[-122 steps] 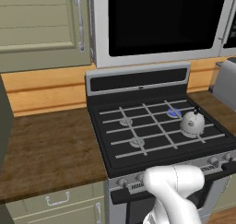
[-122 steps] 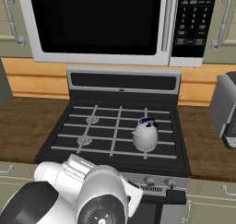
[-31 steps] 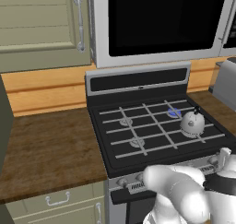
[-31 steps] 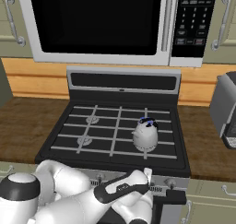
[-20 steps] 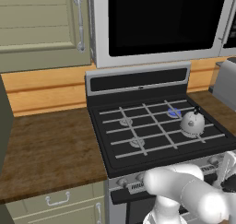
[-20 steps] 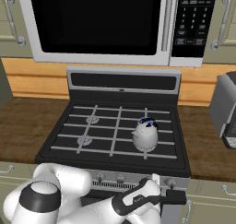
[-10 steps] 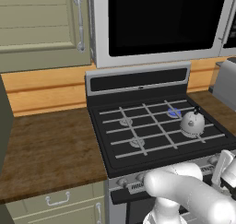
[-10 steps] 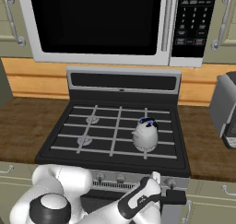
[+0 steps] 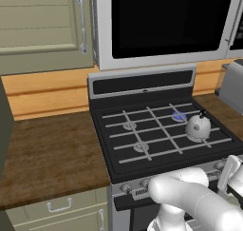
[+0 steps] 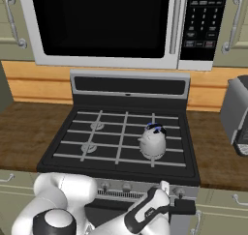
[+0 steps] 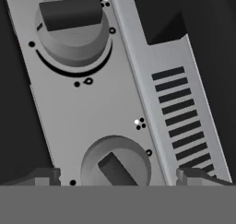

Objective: Turn off the rear right burner of the stove.

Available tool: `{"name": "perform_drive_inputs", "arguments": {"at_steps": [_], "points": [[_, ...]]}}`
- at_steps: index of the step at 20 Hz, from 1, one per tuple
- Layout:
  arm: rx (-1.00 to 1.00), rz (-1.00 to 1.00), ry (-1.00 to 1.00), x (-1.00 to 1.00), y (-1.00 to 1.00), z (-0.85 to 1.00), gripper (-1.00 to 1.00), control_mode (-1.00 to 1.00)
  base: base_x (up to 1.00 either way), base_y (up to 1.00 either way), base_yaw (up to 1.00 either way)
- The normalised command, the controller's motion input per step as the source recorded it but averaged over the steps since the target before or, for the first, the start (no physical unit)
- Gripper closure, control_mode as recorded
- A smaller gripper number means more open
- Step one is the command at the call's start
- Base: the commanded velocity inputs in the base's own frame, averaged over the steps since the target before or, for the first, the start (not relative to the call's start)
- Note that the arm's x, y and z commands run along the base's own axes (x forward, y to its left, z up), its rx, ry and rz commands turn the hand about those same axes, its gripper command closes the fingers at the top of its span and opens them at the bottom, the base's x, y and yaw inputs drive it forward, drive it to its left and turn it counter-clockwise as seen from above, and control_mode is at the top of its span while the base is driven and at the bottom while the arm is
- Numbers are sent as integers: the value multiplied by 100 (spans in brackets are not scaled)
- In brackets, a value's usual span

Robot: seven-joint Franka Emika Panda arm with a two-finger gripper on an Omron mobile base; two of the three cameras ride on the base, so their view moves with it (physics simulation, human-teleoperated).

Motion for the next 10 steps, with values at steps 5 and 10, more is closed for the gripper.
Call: {"name": "perform_drive_inputs", "arguments": {"at_steps": [5, 10], "points": [[5, 0, 0, 15, 2, -5, 100, -100, 0, 0, 0], [5, 0, -1, 16, 9, -8, 100, -100, 0, 0, 0]]}}
